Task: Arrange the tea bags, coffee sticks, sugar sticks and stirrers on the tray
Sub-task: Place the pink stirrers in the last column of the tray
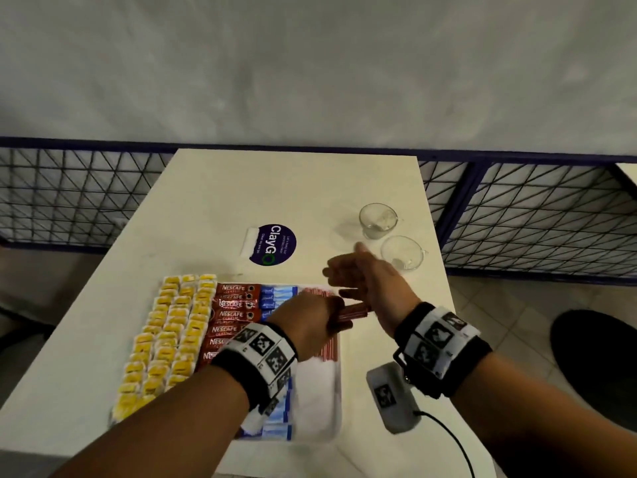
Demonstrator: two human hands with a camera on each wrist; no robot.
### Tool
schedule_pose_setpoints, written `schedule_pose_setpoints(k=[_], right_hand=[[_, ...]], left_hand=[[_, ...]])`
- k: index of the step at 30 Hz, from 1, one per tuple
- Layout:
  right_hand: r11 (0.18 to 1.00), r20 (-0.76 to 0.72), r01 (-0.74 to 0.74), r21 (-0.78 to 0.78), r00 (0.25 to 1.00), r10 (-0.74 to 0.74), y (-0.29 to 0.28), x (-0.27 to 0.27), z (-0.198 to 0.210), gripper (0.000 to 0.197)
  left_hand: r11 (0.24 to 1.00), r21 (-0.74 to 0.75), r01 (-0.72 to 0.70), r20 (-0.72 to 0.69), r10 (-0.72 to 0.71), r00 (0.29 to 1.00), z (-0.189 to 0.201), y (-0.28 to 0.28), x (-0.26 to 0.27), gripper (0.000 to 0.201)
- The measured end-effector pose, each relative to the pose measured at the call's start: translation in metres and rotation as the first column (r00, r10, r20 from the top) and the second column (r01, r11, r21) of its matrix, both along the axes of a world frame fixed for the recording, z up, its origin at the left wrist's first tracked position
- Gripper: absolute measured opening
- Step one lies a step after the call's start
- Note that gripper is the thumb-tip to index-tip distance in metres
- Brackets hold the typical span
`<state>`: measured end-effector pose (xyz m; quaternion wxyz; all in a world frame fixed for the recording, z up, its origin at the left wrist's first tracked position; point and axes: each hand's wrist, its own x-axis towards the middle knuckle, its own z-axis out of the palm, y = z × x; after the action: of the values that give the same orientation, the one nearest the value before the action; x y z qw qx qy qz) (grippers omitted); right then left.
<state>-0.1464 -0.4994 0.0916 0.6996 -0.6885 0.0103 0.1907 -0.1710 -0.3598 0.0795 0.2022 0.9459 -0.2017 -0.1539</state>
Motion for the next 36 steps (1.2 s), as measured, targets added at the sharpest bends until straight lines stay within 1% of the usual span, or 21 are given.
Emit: schedule_pose_setpoints(k=[2,3,4,6,7,8,9,10,12,13,15,17,19,21,22,23,25,27,28,32,36], right_hand=[[0.949,0.124,-0.106,-0.297,0.981,0.149,0.01,-0.004,-0.002,0.046],[0.921,0.149,-0.118,-0.37,0.971,0.185,0.012,-0.005,-0.002,0.042],[0.927,0.168,-0.109,-0.36,0.969,0.179,0.012,-0.005,-0.001,0.037],[0.992,0.12,-0.042,-0.116,0.991,0.056,0.013,-0.005,0.001,0.024],[1.0,0.063,-0.01,0.015,0.998,0.01,0.013,-0.006,0.001,0.024],[0.997,0.028,-0.005,0.082,1.0,0.003,0.015,-0.007,-0.002,0.033],[0.995,0.018,-0.047,0.084,0.999,0.046,0.018,-0.008,-0.005,0.039],[0.992,0.024,-0.105,0.064,0.994,0.104,0.021,-0.01,-0.008,0.039],[0.986,0.049,-0.161,0.041,0.986,0.159,0.028,-0.012,-0.006,0.026],[0.988,0.045,-0.149,0.039,0.988,0.147,0.028,-0.01,-0.004,0.021],[0.991,0.032,-0.127,-0.034,0.991,0.128,0.028,-0.005,-0.008,0.023],[0.978,0.007,-0.167,-0.127,0.986,0.169,0.029,-0.007,-0.019,0.022],[0.931,-0.012,-0.195,-0.31,0.98,0.201,0.03,-0.014,-0.041,0.037],[0.801,-0.022,-0.163,-0.576,0.983,0.184,0.023,-0.024,-0.068,0.044],[0.727,-0.046,-0.146,-0.671,0.987,0.156,0.017,-0.03,-0.079,0.043],[0.675,-0.088,-0.154,-0.722,0.987,0.132,0.011,-0.036,-0.089,0.043],[0.613,-0.19,-0.224,-0.758,0.974,0.12,0.003,-0.049,-0.106,0.041],[0.582,-0.236,-0.265,-0.769,0.963,0.126,0.001,-0.059,-0.117,0.041],[0.58,-0.237,-0.265,-0.771,0.963,0.125,0.001,-0.063,-0.12,0.041],[0.591,-0.223,-0.254,-0.766,0.967,0.127,0.001,-0.07,-0.121,0.037],[0.601,-0.222,-0.256,-0.757,0.966,0.132,0.002,-0.073,-0.123,0.039]], left_hand=[[0.992,0.099,0.076,0.029,-0.079,0.996,0.003,-0.008,-0.003,0.036],[0.989,0.127,0.074,0.028,-0.078,0.997,0.006,-0.01,-0.005,0.039],[0.992,0.113,0.049,0.031,-0.053,0.998,0.006,-0.008,-0.006,0.038],[0.997,-0.011,-0.079,-0.019,0.079,0.997,0.004,0.005,-0.005,0.034],[0.984,-0.09,-0.151,-0.058,0.147,0.988,0.004,0.01,-0.006,0.032],[0.963,-0.169,-0.209,-0.076,0.198,0.977,0.005,0.013,-0.007,0.03],[0.949,-0.215,-0.23,-0.072,0.219,0.973,0.006,0.012,-0.007,0.029],[0.947,-0.237,-0.218,-0.053,0.211,0.976,0.007,0.01,-0.008,0.029],[0.932,-0.299,-0.205,-0.064,0.195,0.979,0.01,0.005,-0.011,0.029],[0.903,-0.358,-0.237,-0.125,0.205,0.971,0.011,0.004,-0.012,0.026],[0.83,-0.443,-0.337,-0.282,0.228,0.932,0.01,0.007,-0.018,0.017],[0.746,-0.475,-0.466,-0.452,0.247,0.857,0.004,0.007,-0.03,0.014],[0.695,-0.429,-0.577,-0.553,0.303,0.776,-0.015,0.005,-0.042,0.015],[0.659,-0.307,-0.687,-0.618,0.412,0.67,-0.044,0.003,-0.052,0.018],[0.664,-0.213,-0.717,-0.616,0.478,0.626,-0.059,0.001,-0.057,0.021],[0.693,-0.097,-0.714,-0.584,0.541,0.604,-0.073,0.0,-0.059,0.027],[0.749,0.116,-0.652,-0.482,0.616,0.622,-0.091,-0.005,-0.062,0.043],[0.74,0.184,-0.646,-0.448,0.649,0.615,-0.099,-0.013,-0.065,0.056],[0.736,0.208,-0.644,-0.426,0.661,0.618,-0.102,-0.016,-0.066,0.058],[0.734,0.307,-0.606,-0.338,0.68,0.651,-0.106,-0.025,-0.066,0.052],[0.77,0.269,-0.579,-0.264,0.637,0.724,-0.096,-0.021,-0.069,0.04]])
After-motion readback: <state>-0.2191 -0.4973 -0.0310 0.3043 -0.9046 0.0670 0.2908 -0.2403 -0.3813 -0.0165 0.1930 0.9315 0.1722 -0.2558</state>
